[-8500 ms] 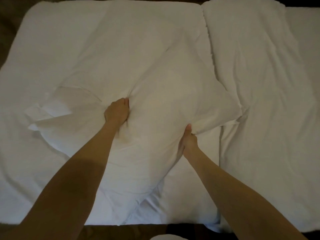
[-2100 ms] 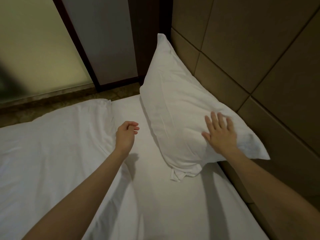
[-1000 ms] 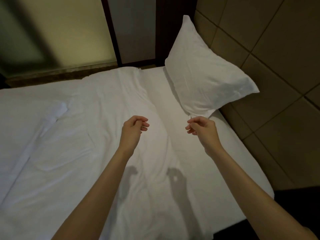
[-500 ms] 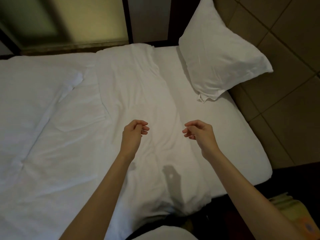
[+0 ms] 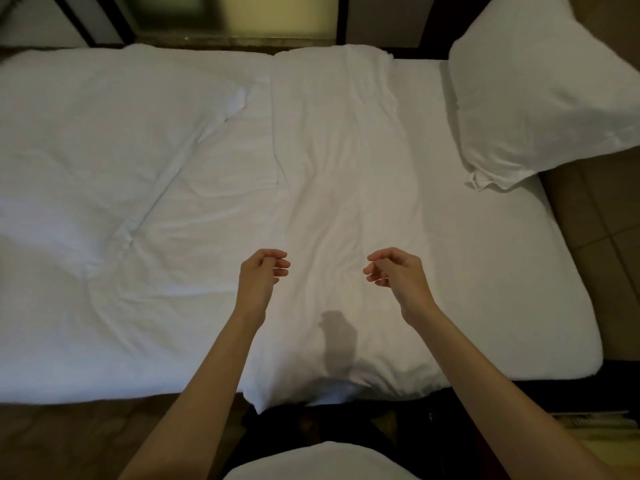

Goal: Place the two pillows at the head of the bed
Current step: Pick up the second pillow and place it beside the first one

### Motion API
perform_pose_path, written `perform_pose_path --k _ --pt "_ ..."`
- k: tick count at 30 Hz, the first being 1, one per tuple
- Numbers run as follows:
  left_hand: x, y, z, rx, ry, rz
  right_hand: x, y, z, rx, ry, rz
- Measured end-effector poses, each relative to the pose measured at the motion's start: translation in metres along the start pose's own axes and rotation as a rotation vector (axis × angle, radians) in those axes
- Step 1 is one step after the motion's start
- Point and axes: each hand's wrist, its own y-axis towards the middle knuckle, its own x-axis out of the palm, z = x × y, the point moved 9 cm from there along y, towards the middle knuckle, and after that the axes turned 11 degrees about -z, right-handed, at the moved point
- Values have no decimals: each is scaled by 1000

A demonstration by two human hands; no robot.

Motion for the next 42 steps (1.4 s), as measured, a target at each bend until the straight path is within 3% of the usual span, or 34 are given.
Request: perform_pose_path --k 8,15,21,28,33,37,42 --pt "-112 16 -33 -46 -6 38 110 22 5 10 11 -35" --pt "-254 50 -38 -79 -4 47 249 46 5 26 17 -36" --pt "-387 87 -33 -80 -3 114 370 80 1 74 -15 -80" --pt "-501 137 -39 -154 -73 283 459 141 -6 159 -46 -138" --pt "-550 179 -59 -332 -113 360 498 204 6 281 -42 -159" --pt "-570 208 -84 -454 -317 432 526 260 21 348 -40 -157" --pt "-566 249 -117 -525 -509 282 560 318 52 448 -10 -145"
